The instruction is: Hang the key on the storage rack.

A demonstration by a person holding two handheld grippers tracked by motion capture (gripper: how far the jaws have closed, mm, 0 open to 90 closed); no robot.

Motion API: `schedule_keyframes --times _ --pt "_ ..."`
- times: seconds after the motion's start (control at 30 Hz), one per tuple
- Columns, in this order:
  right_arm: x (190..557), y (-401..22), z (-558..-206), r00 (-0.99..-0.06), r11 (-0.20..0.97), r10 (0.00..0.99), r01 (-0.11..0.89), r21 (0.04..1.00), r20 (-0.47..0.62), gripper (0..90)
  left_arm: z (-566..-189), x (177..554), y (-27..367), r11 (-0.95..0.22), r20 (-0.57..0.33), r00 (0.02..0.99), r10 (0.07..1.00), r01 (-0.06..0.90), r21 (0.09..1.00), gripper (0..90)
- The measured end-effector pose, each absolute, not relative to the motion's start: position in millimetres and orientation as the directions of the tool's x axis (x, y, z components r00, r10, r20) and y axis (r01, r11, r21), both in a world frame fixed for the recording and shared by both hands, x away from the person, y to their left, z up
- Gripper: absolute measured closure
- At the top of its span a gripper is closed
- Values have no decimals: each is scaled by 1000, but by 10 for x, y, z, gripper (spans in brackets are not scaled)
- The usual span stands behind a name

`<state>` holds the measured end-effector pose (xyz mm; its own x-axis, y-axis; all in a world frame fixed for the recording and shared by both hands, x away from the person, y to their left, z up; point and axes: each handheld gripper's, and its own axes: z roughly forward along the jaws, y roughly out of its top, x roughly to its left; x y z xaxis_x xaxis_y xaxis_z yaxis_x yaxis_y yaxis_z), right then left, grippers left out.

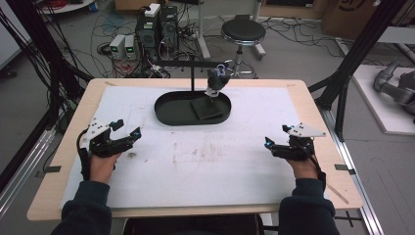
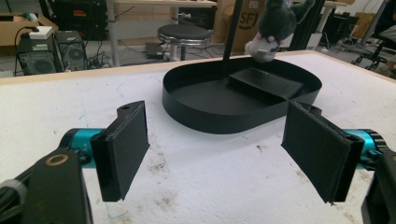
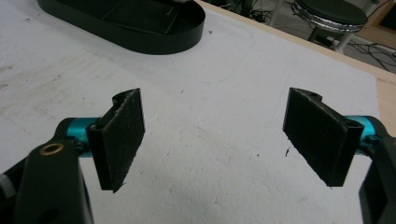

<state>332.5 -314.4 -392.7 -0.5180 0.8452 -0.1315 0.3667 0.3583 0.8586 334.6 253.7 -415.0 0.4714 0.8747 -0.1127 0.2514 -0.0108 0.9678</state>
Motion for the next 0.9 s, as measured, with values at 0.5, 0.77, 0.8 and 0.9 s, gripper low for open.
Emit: schedule_keyframes --times 0.5,0.77,0.8,0.9 --pt "3321 -3186 -3969 -502 348 856 389 853 -120 212 -4154 3350 2536 -17 -110 474 874 256 967 223" --pt "3321 -3193 -3984 -505 356 854 393 848 -124 213 -4165 3363 2536 -11 -117 471 874 262 965 226" --pt "3320 -3196 -3985 -505 354 854 392 849 -123 212 -4166 3366 2534 -9 -121 473 872 263 965 228" --pt "3315 -3213 -3989 -502 349 857 396 849 -117 213 -4166 3365 2530 -7 -123 477 870 260 966 237"
